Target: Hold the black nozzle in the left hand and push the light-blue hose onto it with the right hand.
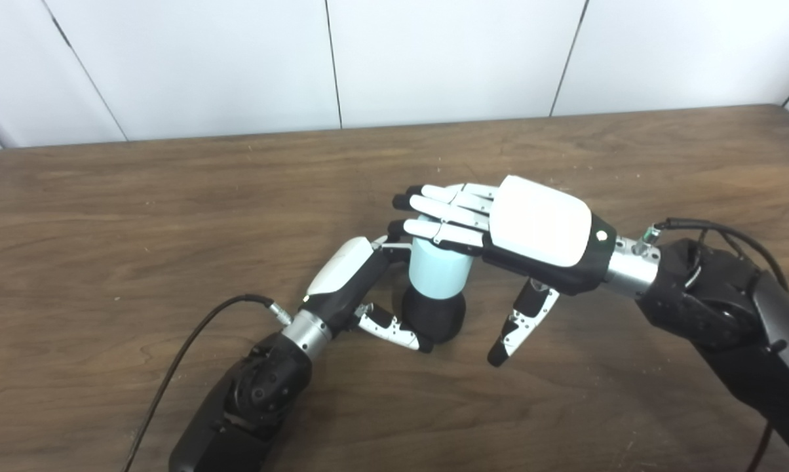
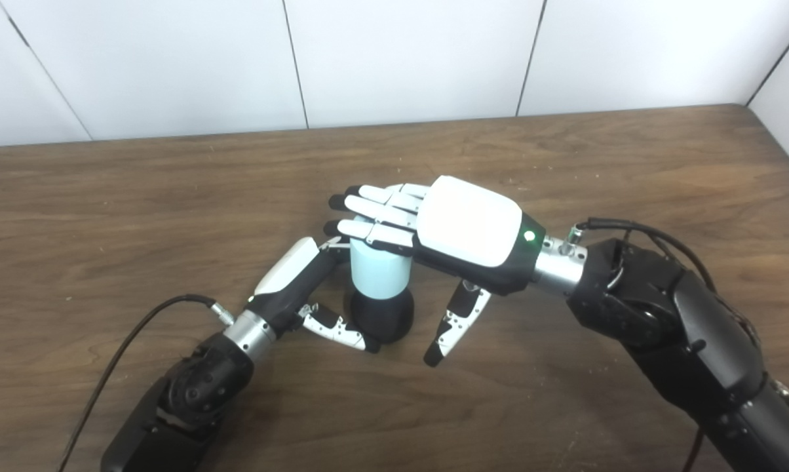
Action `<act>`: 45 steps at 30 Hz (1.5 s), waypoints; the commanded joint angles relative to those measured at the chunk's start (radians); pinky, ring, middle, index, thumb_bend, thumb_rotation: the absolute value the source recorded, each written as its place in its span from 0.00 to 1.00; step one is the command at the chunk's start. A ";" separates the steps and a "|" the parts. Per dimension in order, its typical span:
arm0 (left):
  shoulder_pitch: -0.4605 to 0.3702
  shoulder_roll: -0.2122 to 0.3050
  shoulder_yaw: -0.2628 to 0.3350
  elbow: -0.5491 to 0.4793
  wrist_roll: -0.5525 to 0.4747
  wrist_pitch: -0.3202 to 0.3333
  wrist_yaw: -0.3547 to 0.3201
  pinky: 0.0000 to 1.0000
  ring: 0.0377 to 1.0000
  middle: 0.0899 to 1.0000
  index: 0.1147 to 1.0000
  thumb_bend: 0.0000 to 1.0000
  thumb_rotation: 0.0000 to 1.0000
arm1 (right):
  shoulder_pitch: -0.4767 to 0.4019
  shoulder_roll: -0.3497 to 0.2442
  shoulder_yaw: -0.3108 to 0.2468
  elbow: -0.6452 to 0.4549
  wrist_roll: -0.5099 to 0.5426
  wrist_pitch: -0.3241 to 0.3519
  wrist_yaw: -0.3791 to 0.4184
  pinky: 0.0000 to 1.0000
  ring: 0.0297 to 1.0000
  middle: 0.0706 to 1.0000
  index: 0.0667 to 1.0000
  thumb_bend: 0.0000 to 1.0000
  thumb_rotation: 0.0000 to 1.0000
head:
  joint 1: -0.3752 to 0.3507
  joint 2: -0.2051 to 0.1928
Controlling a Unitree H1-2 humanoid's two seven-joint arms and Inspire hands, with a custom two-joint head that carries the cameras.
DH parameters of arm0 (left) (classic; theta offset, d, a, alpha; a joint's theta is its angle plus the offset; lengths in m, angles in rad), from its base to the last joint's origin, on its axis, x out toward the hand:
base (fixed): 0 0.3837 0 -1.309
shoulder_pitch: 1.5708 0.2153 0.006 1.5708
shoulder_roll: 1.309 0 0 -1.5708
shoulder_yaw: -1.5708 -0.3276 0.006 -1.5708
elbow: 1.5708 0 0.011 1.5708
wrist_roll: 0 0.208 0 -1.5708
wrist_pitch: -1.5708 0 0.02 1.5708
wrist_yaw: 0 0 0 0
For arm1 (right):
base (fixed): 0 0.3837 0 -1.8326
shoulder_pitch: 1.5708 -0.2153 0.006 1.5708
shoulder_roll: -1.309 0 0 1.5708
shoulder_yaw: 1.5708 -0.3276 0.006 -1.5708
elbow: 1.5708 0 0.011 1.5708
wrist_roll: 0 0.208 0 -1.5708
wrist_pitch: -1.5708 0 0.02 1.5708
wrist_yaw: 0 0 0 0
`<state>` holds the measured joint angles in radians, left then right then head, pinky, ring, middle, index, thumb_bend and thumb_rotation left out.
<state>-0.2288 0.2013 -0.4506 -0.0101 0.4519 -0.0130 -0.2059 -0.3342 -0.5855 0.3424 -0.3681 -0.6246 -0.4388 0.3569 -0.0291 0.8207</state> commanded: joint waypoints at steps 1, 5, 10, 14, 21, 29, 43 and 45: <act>0.023 0.016 -0.020 0.014 0.011 0.037 -0.061 0.96 0.75 0.59 0.42 0.52 0.07 | 0.032 -0.027 0.034 0.027 -0.036 -0.007 0.078 0.84 0.97 1.00 0.94 0.93 0.46 | 0.000 0.000; 0.024 0.016 -0.020 0.014 0.013 0.034 -0.060 0.96 0.75 0.60 0.42 0.52 0.07 | 0.033 -0.019 0.042 0.027 -0.044 -0.009 0.077 0.84 0.97 1.00 0.94 0.93 0.46 | 0.001 0.000; 0.025 0.016 -0.020 0.011 0.014 0.032 -0.059 0.96 0.75 0.60 0.42 0.52 0.07 | 0.028 -0.014 0.047 0.026 -0.045 -0.011 0.079 0.83 0.97 1.00 0.93 0.93 0.46 | 0.000 0.000; 0.024 0.016 -0.018 0.013 0.010 0.030 -0.058 0.96 0.75 0.60 0.42 0.52 0.07 | 0.024 -0.014 0.048 0.025 -0.042 -0.013 0.080 0.83 0.97 1.00 0.93 0.93 0.46 | 0.000 0.000; 0.024 0.016 -0.019 0.010 0.010 0.032 -0.059 0.96 0.75 0.62 0.42 0.52 0.07 | 0.024 -0.011 0.054 0.019 -0.045 -0.018 0.078 0.83 0.97 1.00 0.93 0.93 0.46 | 0.001 0.002; 0.023 0.017 -0.019 0.012 0.010 0.031 -0.058 0.96 0.75 0.62 0.42 0.52 0.07 | 0.024 -0.011 0.056 0.012 -0.041 -0.017 0.081 0.83 0.97 1.00 0.93 0.93 0.46 | 0.002 0.004; 0.022 0.020 -0.021 0.004 0.020 0.039 -0.062 0.97 0.71 0.60 0.42 0.52 0.07 | 0.030 -0.016 0.064 0.018 -0.039 -0.019 0.081 0.83 0.97 1.00 0.93 0.93 0.46 | 0.002 0.008; 0.022 0.020 -0.021 0.005 0.022 0.038 -0.062 0.97 0.71 0.60 0.42 0.52 0.07 | 0.030 -0.016 0.065 0.018 -0.038 -0.019 0.082 0.83 0.97 1.00 0.93 0.93 0.46 | 0.002 0.008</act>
<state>-0.2282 0.2048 -0.4495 -0.0163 0.4547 -0.0130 -0.2070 -0.3366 -0.5821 0.3539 -0.3693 -0.6256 -0.4392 0.3565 -0.0261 0.8283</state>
